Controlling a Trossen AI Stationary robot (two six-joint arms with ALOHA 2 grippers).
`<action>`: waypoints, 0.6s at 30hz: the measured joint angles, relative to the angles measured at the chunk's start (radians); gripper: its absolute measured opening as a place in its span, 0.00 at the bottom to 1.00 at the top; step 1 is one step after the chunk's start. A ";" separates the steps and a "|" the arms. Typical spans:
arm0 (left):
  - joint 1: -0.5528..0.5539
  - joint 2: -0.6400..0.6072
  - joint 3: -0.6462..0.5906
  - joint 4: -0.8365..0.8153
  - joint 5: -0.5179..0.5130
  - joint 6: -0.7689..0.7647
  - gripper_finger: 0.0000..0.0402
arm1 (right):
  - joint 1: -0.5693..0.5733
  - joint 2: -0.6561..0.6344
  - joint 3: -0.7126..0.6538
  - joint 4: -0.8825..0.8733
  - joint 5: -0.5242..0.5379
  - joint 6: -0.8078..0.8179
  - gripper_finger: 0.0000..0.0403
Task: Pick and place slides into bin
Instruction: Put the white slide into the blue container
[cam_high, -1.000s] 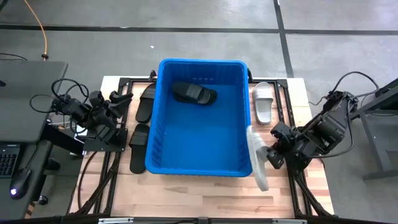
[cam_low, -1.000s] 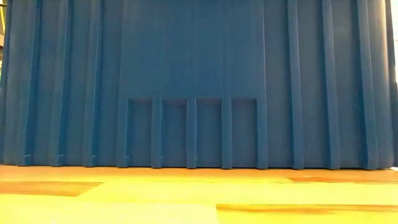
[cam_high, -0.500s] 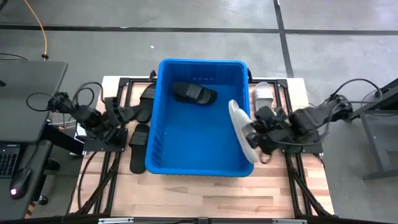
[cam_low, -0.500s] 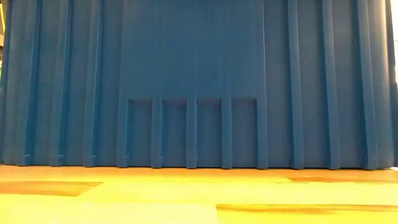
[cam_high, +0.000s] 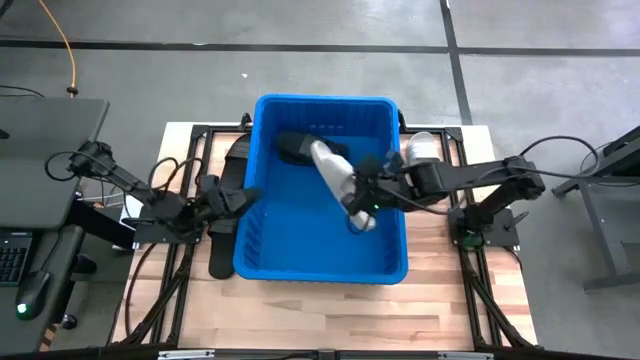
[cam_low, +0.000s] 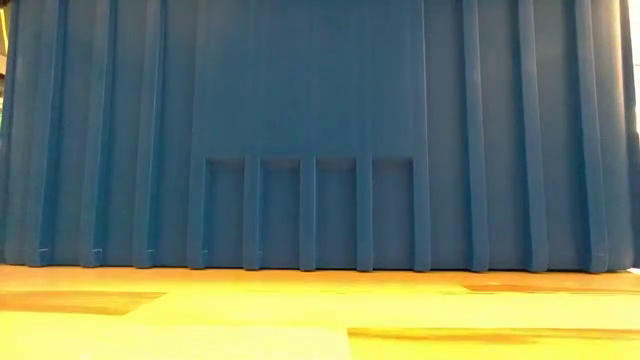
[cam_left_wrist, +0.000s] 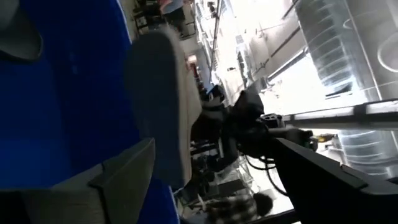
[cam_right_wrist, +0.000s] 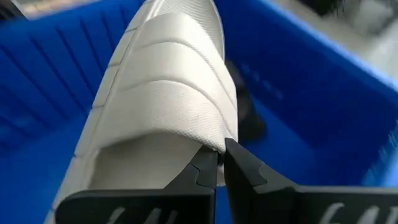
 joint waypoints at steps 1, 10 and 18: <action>0.000 0.023 0.008 0.016 -0.003 0.000 0.79 | -0.009 0.011 0.014 0.039 0.006 -0.043 0.00; 0.000 0.209 0.138 0.004 -0.017 0.003 0.79 | -0.081 0.164 0.239 0.145 -0.001 -0.293 0.00; 0.000 0.291 0.225 -0.166 -0.091 -0.062 0.79 | -0.090 0.322 0.425 0.130 -0.028 -0.422 0.00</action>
